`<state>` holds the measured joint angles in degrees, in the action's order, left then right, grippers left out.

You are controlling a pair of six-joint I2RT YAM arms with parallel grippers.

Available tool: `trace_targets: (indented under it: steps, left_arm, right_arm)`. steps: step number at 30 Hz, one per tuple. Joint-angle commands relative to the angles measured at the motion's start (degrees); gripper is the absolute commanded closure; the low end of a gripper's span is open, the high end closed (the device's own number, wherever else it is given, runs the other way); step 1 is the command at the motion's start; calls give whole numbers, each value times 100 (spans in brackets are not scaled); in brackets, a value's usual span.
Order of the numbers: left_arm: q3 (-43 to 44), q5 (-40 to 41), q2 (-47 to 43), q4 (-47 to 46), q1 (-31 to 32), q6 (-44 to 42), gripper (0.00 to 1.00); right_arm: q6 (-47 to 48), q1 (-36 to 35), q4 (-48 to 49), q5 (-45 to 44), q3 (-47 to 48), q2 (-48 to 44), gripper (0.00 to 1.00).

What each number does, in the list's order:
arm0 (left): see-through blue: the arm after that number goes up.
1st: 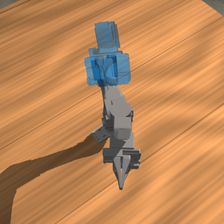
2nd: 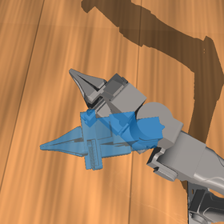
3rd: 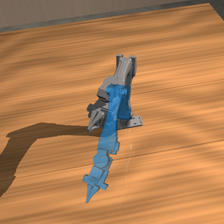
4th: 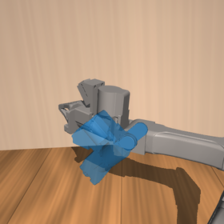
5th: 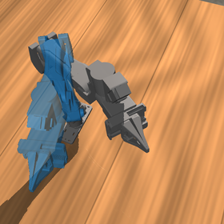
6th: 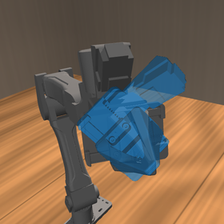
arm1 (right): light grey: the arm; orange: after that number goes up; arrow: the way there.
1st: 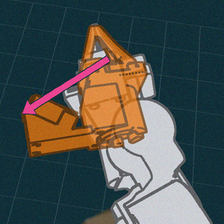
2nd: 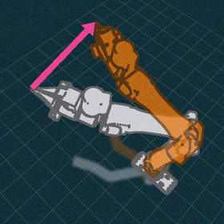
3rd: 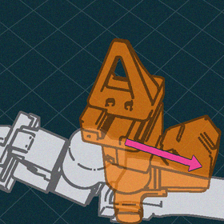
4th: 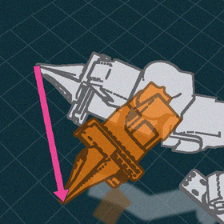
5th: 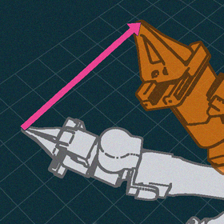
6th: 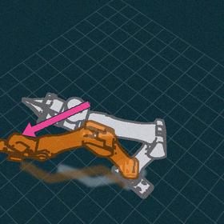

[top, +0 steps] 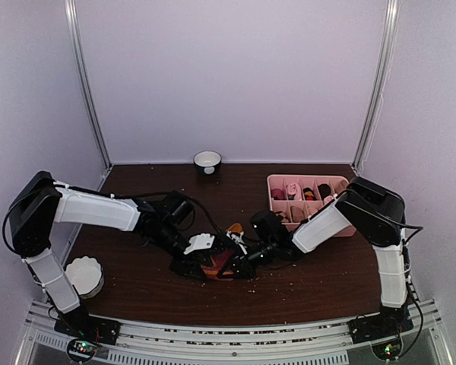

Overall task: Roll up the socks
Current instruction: Roll the sock at the center of the board.

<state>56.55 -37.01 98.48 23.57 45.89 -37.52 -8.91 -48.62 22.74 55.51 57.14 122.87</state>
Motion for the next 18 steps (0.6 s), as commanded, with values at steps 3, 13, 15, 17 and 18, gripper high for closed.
trace_targets:
  steps: [3,13,15,17,18]
  left_arm:
    - [302,659,505,-301,-50,-257,52]
    - [508,797,861,-349,58,-56,68]
    - [551,695,930,-268,53,-20,73]
    - [664,639,1047,-109,54,77,80]
    - [722,618,1111,22,48,123,83]
  right_arm:
    - [-155,197,-2358,-1202,-620,903,100]
    - [-359,208,-2246,-1170,-551,869,98]
    - [-479,213,-2090,-1195,-583,807,94]
    - [-682,210,-1753,-1161,-692,681,91]
    - [-784,217,-1404,-1147,-819,593,86]
